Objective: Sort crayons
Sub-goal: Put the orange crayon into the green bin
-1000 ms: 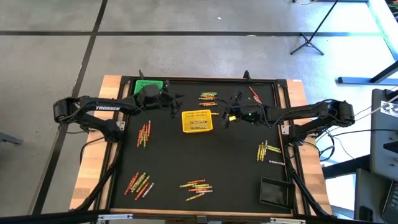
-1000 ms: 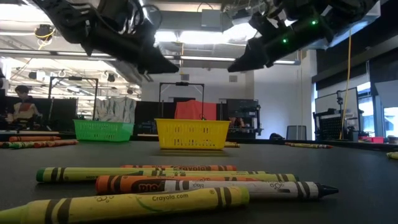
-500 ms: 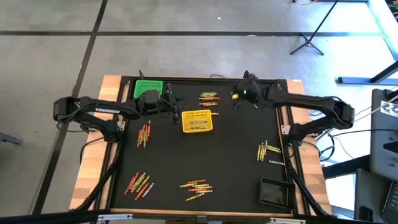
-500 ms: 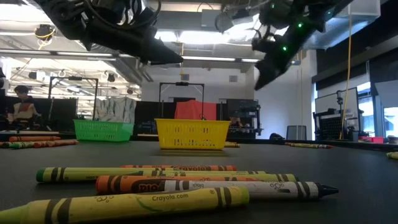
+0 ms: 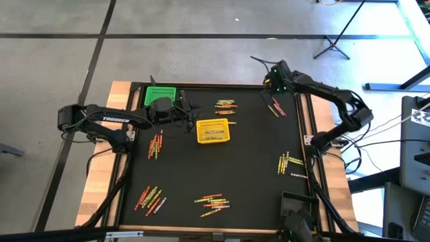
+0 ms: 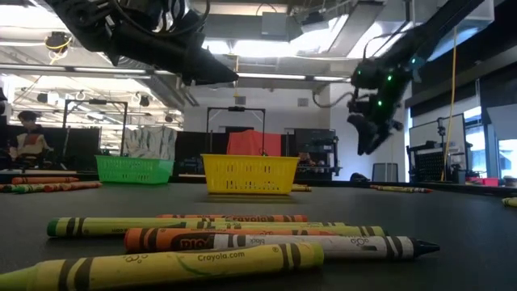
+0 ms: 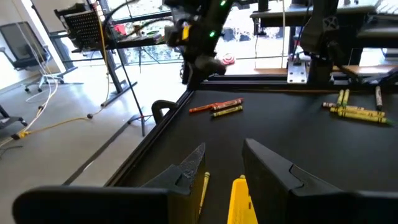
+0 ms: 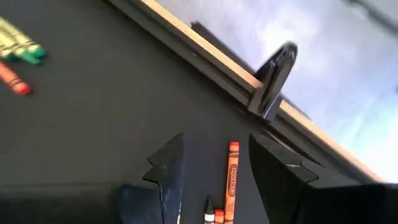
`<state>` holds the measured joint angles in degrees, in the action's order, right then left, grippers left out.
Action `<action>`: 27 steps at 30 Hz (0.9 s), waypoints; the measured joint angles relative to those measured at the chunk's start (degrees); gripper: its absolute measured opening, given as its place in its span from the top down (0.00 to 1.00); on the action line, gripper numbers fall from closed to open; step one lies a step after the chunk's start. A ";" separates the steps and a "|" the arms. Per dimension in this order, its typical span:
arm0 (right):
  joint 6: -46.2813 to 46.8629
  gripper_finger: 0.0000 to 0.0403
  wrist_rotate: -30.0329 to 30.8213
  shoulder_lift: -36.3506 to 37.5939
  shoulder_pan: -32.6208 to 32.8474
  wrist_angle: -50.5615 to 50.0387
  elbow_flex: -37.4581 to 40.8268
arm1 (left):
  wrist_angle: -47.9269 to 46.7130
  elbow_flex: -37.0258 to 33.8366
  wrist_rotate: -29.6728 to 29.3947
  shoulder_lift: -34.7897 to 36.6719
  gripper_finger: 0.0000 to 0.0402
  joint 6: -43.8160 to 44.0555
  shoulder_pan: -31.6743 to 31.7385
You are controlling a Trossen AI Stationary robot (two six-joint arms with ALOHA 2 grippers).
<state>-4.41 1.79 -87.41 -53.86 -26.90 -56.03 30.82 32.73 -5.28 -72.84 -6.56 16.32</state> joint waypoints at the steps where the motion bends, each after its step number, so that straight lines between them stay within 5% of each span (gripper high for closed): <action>1: 0.85 0.57 -0.17 -1.25 -0.94 -0.57 -0.86 | 0.18 0.00 0.00 0.00 0.77 0.34 0.00; 11: 2.68 0.57 1.48 -11.74 -3.28 -8.94 -8.83 | 0.38 0.00 0.02 0.00 0.77 0.03 -0.01; 27: 3.07 0.57 3.55 -17.92 -3.19 -10.13 -9.23 | 0.53 0.00 0.01 0.00 0.77 0.05 -0.01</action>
<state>-1.34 5.34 -105.32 -57.06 -37.04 -65.25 31.35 32.73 -5.27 -72.84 -6.51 16.31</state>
